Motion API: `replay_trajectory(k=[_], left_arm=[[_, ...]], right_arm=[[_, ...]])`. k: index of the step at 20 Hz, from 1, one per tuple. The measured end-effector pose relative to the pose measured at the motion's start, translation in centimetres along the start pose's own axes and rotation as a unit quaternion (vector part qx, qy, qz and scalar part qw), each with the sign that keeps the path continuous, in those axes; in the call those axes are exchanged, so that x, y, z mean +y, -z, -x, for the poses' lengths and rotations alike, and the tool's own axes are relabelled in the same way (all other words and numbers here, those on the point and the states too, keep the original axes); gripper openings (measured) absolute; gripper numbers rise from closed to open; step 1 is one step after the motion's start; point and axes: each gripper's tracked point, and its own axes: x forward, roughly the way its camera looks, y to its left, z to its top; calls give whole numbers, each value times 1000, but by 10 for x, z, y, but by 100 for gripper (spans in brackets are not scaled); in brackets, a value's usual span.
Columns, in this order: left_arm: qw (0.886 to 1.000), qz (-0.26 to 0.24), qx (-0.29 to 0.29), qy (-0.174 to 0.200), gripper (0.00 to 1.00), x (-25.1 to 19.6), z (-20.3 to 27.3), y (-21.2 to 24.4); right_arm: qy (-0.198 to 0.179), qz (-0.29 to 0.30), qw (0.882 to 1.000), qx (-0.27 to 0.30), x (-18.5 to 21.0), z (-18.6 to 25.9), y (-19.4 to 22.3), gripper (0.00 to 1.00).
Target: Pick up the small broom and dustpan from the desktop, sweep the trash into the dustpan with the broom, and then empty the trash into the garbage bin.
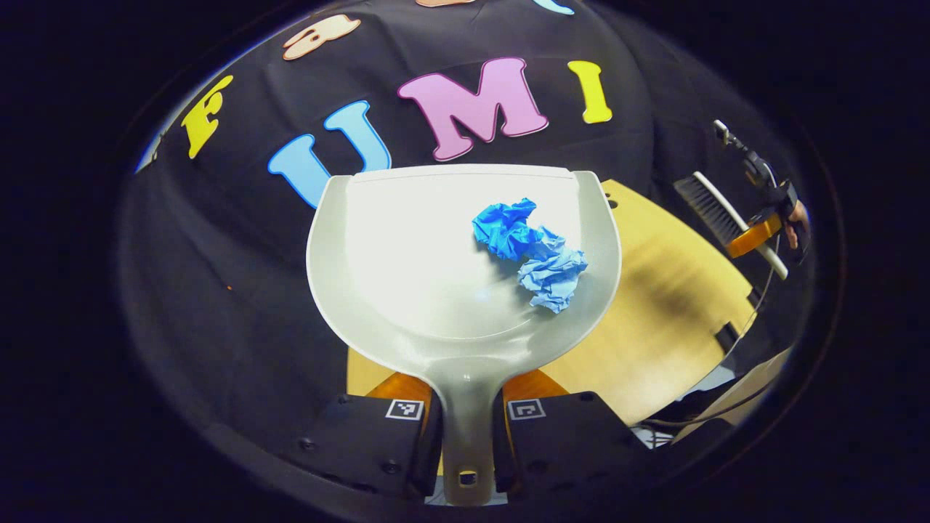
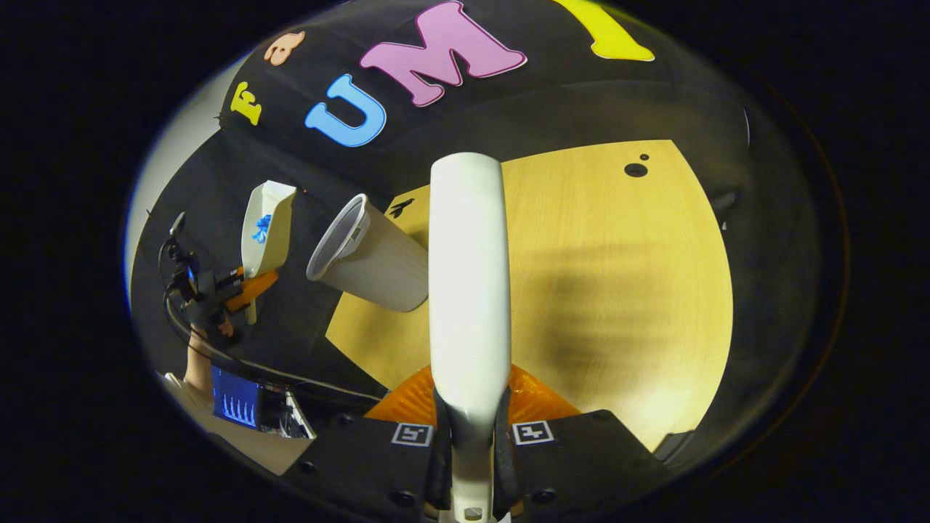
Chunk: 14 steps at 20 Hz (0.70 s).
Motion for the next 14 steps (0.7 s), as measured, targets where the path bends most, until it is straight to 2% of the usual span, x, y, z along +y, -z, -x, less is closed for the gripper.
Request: replay_trajectory(k=[1, 3, 7, 9, 12, 14], left_arm=[[999, -33, 15, -29, 26, 20, -6, 10], [990, -106, 48, -83, 26, 54, -17, 18], [957, -232, 103, -139, 25, 91, -29, 21], [929, -309, 122, -165, 26, 100, -26, 20], [879, -408, 156, -192, 26, 106, -20, 14], [845, -462, 157, -220, 26, 110, -16, 6]], right_arm=[[-3, 2, 1000, 1, 1, -1, 1, 25], [-5, 4, 1000, 8, 2, -6, 4, 25], [0, 3, 1000, 17, -2, -10, 10, 25], [-1, 0, 1000, 16, -4, -9, 10, 25], [4, -1, 1000, 15, -8, -7, 13, 25], [6, -4, 1000, 16, -12, -6, 18, 25]])
